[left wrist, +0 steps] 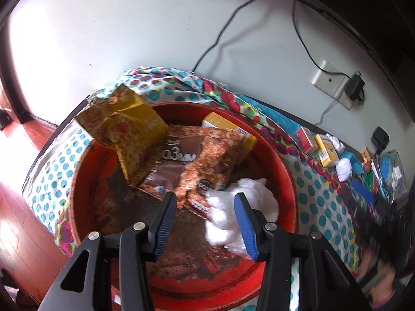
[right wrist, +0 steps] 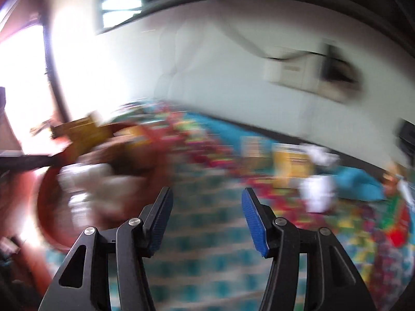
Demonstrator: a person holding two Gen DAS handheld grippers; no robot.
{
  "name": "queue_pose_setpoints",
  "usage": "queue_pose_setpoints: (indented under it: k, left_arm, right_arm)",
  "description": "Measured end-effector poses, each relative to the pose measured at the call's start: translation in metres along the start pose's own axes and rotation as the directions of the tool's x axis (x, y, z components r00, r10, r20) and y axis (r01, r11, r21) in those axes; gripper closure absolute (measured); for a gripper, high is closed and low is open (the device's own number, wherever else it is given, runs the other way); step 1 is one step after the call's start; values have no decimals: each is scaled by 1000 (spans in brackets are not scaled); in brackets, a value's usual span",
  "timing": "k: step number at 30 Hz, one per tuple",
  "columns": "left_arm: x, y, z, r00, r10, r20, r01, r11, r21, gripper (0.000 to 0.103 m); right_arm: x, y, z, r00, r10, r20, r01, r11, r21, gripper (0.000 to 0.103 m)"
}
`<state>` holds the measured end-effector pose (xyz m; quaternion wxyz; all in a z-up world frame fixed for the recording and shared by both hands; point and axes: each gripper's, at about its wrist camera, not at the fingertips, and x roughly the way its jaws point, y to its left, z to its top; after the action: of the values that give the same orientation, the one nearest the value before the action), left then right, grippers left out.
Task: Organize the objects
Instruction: 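Carry the plastic bag over the basin and open the right gripper, then grasp the white sock with the right gripper while the left withdraws from the basin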
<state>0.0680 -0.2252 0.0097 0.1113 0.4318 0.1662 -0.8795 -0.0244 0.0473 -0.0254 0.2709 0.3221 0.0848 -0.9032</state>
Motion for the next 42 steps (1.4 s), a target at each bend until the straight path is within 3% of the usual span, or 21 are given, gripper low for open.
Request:
queue_pose_setpoints:
  k: [4, 8, 15, 22, 25, 28, 38, 42]
  left_arm:
    - [5, -13, -3, 1000, -21, -12, 21, 999, 34, 56]
    - [11, -25, -7, 999, -21, -31, 23, 997, 68, 56]
    - [21, -36, -11, 999, -1, -50, 6, 994, 105, 56]
    - [28, -41, -14, 998, -6, -67, 14, 993, 119, 56]
    - [31, -45, -15, 997, -4, -77, 14, 991, 130, 56]
    - [32, -49, -17, 997, 0, -78, 11, 990, 142, 55]
    - [31, -77, -20, 998, -20, -52, 29, 986, 167, 42]
    - [31, -104, -19, 999, 19, -39, -10, 975, 223, 40]
  right_arm:
    - [10, -69, 2, 992, -118, -38, 123, 983, 138, 50]
    - [27, -105, -2, 979, -184, -89, 198, 964, 176, 50]
    - [61, -114, -6, 970, -186, -154, 211, 964, 162, 50]
    - [80, -115, -5, 968, -185, -167, 209, 968, 140, 51]
    - [84, -116, -6, 968, -180, -177, 204, 970, 129, 61]
    - [79, -117, -6, 971, -179, -156, 201, 971, 132, 66]
    - [40, -149, -35, 973, -161, -163, 185, 972, 147, 66]
    - [28, -159, -44, 977, -140, -159, 166, 972, 165, 66]
